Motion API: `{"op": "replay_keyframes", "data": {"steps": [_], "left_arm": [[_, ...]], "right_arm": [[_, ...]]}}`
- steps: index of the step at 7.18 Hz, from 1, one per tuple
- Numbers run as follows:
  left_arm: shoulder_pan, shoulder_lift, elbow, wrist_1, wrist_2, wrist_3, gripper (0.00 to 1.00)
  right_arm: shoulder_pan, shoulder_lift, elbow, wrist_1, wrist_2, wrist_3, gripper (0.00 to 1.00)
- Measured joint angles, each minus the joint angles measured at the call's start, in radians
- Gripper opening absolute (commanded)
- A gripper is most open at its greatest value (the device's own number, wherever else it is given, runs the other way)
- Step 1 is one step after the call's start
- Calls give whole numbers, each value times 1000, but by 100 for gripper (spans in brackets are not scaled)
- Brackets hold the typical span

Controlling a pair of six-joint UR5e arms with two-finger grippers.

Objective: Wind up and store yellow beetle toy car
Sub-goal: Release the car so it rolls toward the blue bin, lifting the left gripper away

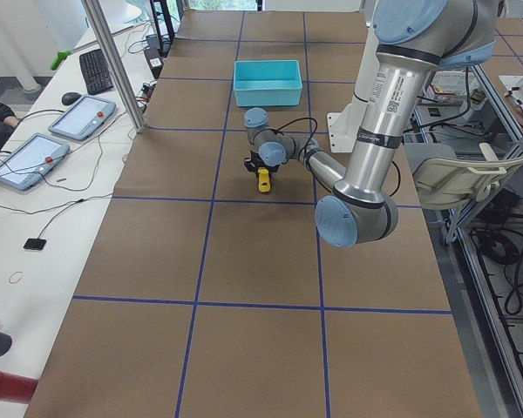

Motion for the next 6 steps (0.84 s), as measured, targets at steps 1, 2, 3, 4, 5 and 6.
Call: {"op": "replay_keyframes", "data": {"steps": [1, 2, 3, 4, 5, 6], "left_arm": [[-3, 4, 1, -5, -6, 0, 0], [-7, 8, 1, -7, -9, 0, 0], [-11, 10, 1, -8, -11, 0, 0], [-15, 10, 0, -7, -13, 0, 98], [-20, 23, -4, -12, -17, -4, 100], [-25, 46, -12, -26, -23, -10, 100]], "right_arm": [[0, 0, 0, 0, 0, 0, 100], [0, 0, 0, 0, 0, 0, 100], [0, 0, 0, 0, 0, 0, 100], [0, 0, 0, 0, 0, 0, 100], [0, 0, 0, 0, 0, 0, 100], [0, 0, 0, 0, 0, 0, 100]]}}
